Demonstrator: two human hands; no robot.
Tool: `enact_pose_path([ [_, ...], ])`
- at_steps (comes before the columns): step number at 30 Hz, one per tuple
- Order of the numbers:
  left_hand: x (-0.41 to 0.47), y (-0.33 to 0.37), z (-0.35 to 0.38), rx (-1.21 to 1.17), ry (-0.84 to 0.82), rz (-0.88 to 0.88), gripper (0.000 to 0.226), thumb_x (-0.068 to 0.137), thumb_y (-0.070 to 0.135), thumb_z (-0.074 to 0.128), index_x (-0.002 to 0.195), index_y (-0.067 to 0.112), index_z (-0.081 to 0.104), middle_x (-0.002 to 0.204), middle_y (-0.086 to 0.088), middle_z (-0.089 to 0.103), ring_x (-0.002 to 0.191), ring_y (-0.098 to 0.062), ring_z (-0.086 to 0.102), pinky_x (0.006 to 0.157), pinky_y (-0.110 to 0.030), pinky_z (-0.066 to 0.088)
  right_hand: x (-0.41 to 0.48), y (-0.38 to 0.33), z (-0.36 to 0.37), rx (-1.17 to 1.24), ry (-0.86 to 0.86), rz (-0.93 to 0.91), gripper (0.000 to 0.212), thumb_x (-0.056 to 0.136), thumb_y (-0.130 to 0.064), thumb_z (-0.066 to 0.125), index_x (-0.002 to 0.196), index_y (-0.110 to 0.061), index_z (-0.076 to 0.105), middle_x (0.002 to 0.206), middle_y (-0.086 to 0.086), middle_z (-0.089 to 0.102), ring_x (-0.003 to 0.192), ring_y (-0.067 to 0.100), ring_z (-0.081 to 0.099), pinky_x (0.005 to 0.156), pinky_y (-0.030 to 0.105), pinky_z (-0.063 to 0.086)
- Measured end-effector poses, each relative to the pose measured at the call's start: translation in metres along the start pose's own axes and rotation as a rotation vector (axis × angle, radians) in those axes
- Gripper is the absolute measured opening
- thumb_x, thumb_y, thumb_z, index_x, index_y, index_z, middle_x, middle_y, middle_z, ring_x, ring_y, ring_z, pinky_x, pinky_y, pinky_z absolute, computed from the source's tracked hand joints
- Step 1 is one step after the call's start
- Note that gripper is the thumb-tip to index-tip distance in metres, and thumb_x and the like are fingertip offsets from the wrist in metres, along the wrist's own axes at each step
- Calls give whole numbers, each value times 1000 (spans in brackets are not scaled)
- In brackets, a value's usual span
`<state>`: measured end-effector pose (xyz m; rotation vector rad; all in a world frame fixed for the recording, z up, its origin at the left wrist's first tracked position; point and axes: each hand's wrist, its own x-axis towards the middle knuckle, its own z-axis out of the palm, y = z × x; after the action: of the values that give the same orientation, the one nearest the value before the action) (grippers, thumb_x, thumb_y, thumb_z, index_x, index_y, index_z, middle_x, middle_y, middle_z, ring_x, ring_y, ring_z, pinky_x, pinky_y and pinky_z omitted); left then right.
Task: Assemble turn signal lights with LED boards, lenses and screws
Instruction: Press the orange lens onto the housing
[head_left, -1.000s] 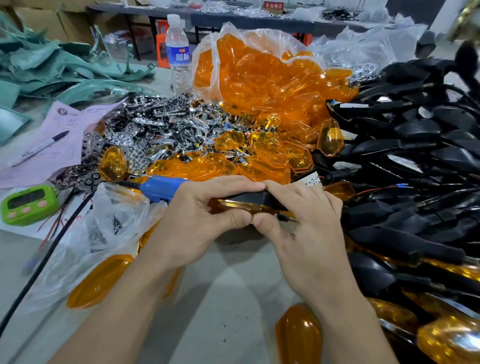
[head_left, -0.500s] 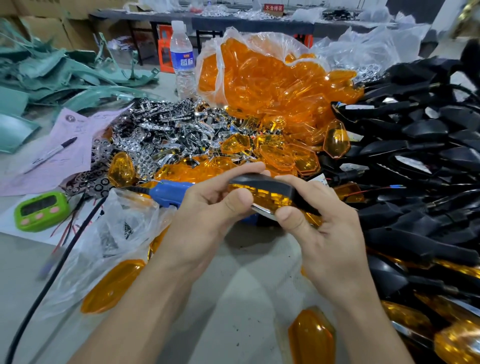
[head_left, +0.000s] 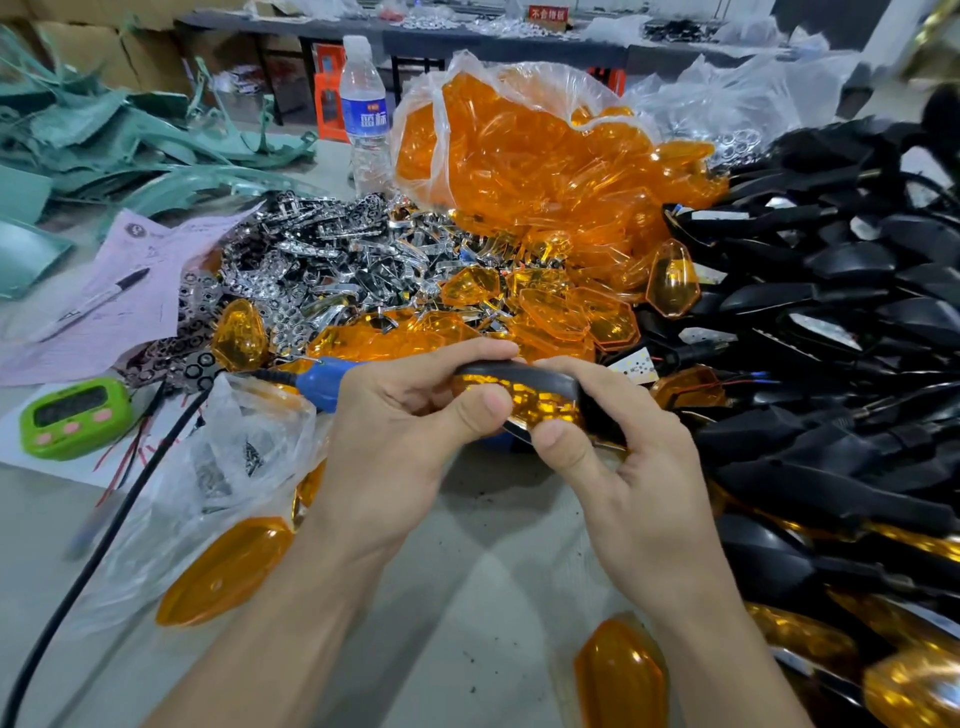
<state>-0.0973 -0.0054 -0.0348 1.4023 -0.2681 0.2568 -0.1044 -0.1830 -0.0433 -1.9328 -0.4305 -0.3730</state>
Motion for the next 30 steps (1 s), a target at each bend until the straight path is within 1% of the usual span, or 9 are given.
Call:
enact_pose_path([
  [2,1,0,0,-74,-39,-33,46,72,43,90,112,22,80,110,-8,79,99,-24,75,89,-37,60,1,1,0,118,-37,16,37,95,-55,59,129,-42,65,119,-9,71,118,21,64,97,52,52],
  [4,4,1,-2,-211,-121,-102,53,74,55,85,115,22,79,122,-10,75,113,-30,70,101,-46,55,2,-1,0,234,-40,12,36,96,-44,63,132,-36,65,123,-5,71,121,20,64,94,35,56],
  [5,5,2,-3,-288,-171,-133,55,78,55,81,120,18,77,130,-12,71,122,-33,65,107,-48,51,2,-1,0,288,-46,16,39,95,-41,61,133,-32,65,124,-3,71,122,19,65,92,27,55],
  [7,7,4,-6,-404,-241,-198,67,85,48,78,135,6,66,145,-21,59,133,-39,56,113,-52,44,3,-3,-1,346,-73,26,42,95,-38,61,135,-26,65,128,1,71,124,21,65,92,24,55],
  [9,7,6,-7,-465,-324,-213,64,89,41,76,138,3,62,149,-21,55,132,-36,57,109,-49,46,3,-2,-1,334,-100,17,39,98,-31,61,136,-23,65,130,3,70,126,25,64,95,30,56],
  [11,6,6,-5,-498,-351,-182,49,91,36,71,130,7,68,142,-17,60,127,-33,61,103,-44,51,2,-1,0,313,-102,29,40,99,-30,58,138,-22,63,129,3,69,125,25,63,97,35,56],
  [20,5,5,5,-569,-256,-157,34,89,31,70,113,8,74,126,-14,68,117,-31,67,92,-42,57,-2,-2,10,135,-3,40,47,96,-69,46,133,-43,59,126,-6,67,122,24,61,101,59,46],
  [27,4,-2,7,-479,-133,-187,25,93,33,71,109,14,77,126,-13,70,110,-32,66,87,-41,60,2,-7,15,98,-22,87,53,89,-77,51,130,-46,58,121,-10,68,115,19,64,96,55,50],
  [30,3,-6,9,-360,-27,-223,28,94,38,60,103,21,80,123,-12,72,100,-36,62,83,-43,61,0,-7,16,16,-24,100,44,90,-69,57,127,-45,58,112,-21,68,104,7,67,86,31,54],
])
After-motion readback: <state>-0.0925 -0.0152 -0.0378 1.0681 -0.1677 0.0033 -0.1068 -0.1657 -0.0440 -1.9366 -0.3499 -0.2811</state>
